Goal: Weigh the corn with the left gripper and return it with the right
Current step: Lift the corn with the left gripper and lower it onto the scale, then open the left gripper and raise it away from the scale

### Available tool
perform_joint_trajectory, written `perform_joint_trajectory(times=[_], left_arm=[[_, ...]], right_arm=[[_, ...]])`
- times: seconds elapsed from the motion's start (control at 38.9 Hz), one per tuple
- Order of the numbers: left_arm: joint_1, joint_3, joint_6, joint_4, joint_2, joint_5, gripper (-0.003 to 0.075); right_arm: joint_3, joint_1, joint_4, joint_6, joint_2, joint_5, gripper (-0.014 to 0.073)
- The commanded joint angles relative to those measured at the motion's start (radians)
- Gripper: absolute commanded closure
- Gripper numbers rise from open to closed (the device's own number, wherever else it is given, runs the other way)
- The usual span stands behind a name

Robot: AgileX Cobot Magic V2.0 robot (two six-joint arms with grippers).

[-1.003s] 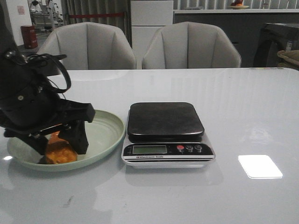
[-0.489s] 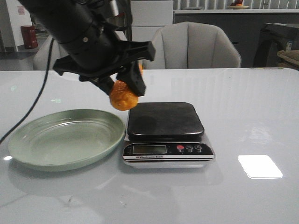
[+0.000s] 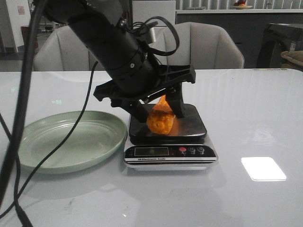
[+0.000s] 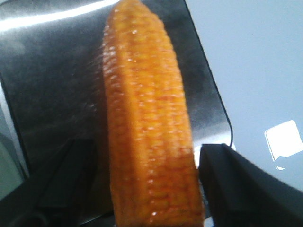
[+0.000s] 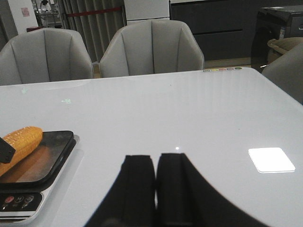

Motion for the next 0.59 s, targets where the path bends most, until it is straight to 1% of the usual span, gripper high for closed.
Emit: perform_joint_trajectory(times=[0.0,0.18,0.31,0.44,0.57], left_arm=[[-0.006,-0.034,-0.007,-0.014,-0.071,-0.036,0.0164],[0.002,-0.021,-0.007,0.055,-0.181,-0.034,0.0164],[0.014,0.033,-0.007,0.1,-0.289,-0.047,0.0164],[0.043,0.136,-0.007,0.115,-0.414,-0.059,0.0164],[0.07,0.278,-0.007,0.121,-0.55,-0.093,0.0164]], right_arm=[[0.011,-0.006,-0.012,-0.01,-0.019,-0.083,0.0418],[0.011,-0.006,-0.012,-0.01,-0.019,-0.083,0.0418],[0.011,-0.006,-0.012,-0.01,-0.019,-0.083,0.0418],[0.011,-0.006,-0.012,-0.01,-0.019,-0.083,0.0418],[0.011,-0.006,-0.012,-0.01,-0.019,-0.083,0.0418]])
